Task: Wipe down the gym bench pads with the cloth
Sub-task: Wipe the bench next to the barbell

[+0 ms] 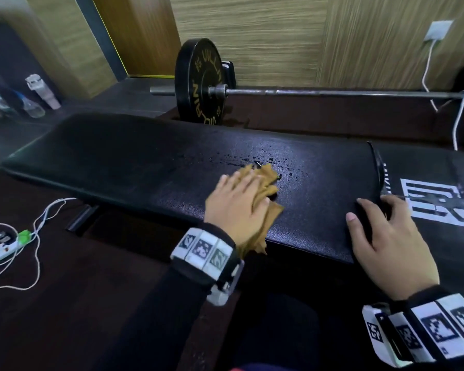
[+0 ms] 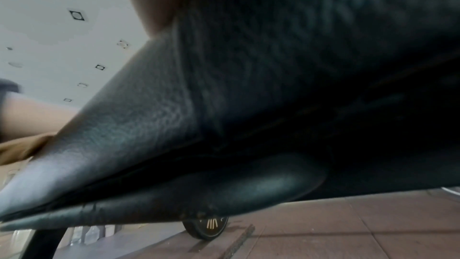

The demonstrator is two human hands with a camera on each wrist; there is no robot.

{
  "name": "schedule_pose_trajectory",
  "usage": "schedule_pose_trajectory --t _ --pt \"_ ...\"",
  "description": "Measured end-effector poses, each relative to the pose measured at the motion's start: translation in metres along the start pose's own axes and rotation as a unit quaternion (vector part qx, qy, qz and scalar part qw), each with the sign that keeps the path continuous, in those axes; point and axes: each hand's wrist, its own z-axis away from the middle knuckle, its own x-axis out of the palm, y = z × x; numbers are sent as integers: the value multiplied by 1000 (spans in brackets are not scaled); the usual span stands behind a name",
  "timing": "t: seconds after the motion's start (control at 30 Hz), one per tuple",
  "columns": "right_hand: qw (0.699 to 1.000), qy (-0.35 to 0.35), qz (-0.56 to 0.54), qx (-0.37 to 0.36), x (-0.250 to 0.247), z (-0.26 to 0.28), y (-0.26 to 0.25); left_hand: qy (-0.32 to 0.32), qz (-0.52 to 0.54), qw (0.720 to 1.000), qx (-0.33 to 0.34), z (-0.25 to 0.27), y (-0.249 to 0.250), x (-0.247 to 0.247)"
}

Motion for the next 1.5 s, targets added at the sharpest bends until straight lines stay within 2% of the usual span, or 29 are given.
schedule_pose_trajectory --t 0.1,0.2,0.27,0.4,0.47,0.5,0.57,0.67,0.77,0.83,0.93,1.03,1.2,1.27,1.37,1.5 --pt "1000 3 -9 -6 -1 0 2 42 12 997 65 31 -2 -3" --pt "1000 10 -9 -19 -1 1 2 41 1 996 83 53 -34 -5" --pt "1000 13 -8 -21 0 1 3 35 6 999 38 58 -64 -6" --pt "1000 14 -2 -21 2 1 4 39 39 988 -146 39 -116 -8" --pt "1000 13 3 -22 3 1 4 -2 18 979 -202 18 -120 -10" --pt "1000 13 3 -22 3 1 4 -25 4 977 -210 7 -115 -10" --pt "1000 11 4 -17 3 1 4 -46 -7 982 -186 -12 -92 -8" --pt "1000 8 0 -18 1 2 3 -38 0 996 -81 -24 -39 -7" --pt "1000 4 -4 -20 -1 2 3 -29 6 999 23 -8 7 -3" --pt "1000 5 -7 -18 -1 2 3 3 17 997 74 13 18 -1" --pt "1000 5 -14 -16 -1 2 3 26 38 991 123 45 2 0" --pt "1000 9 -7 -20 0 2 4 19 25 993 113 59 -39 -2" --pt "1000 0 5 -13 0 3 3 56 43 994 -87 38 -104 -7" --pt "1000 -5 4 -10 0 3 2 43 49 990 -124 21 -107 -6" --pt "1000 -13 6 -9 -1 3 1 11 27 995 -99 -1 -78 -6" --pt "999 -32 -1 2 -4 3 -1 14 15 999 43 -10 -3 -2"
